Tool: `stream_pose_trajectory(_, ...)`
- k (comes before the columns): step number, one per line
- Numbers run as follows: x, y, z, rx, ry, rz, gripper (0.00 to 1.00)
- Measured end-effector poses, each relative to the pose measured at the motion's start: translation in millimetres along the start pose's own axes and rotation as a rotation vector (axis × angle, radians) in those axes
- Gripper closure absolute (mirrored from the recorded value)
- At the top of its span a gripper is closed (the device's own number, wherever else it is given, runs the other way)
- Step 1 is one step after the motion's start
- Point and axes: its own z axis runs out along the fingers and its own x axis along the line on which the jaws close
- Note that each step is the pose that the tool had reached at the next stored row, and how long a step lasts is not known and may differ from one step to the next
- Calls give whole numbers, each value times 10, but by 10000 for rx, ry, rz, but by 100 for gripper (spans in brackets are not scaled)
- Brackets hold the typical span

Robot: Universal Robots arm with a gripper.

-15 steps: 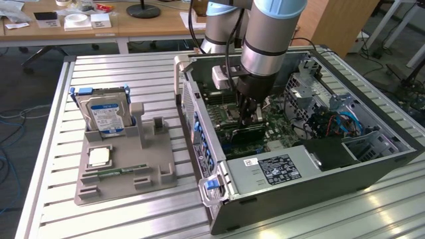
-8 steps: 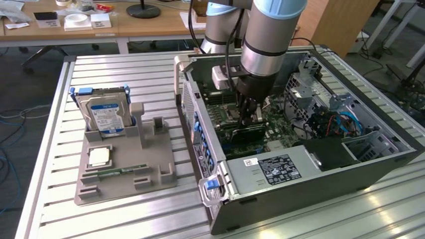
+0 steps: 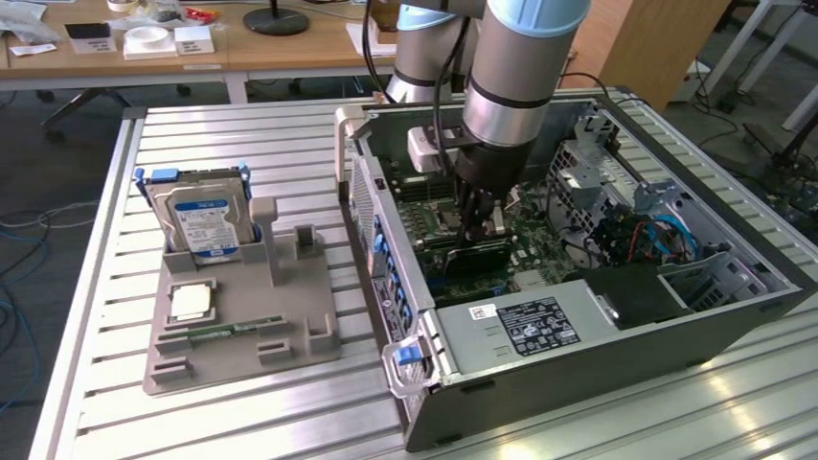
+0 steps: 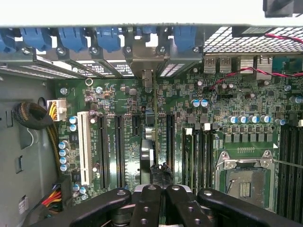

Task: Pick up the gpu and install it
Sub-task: 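Press down on the gpu until it lock into place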

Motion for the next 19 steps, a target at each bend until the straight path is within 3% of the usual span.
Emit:
stream_pose_trajectory(14, -1, 0, 3, 3, -7, 1, 89)
stream_pose_trajectory(19, -3, -2, -86, 3, -5, 2, 89)
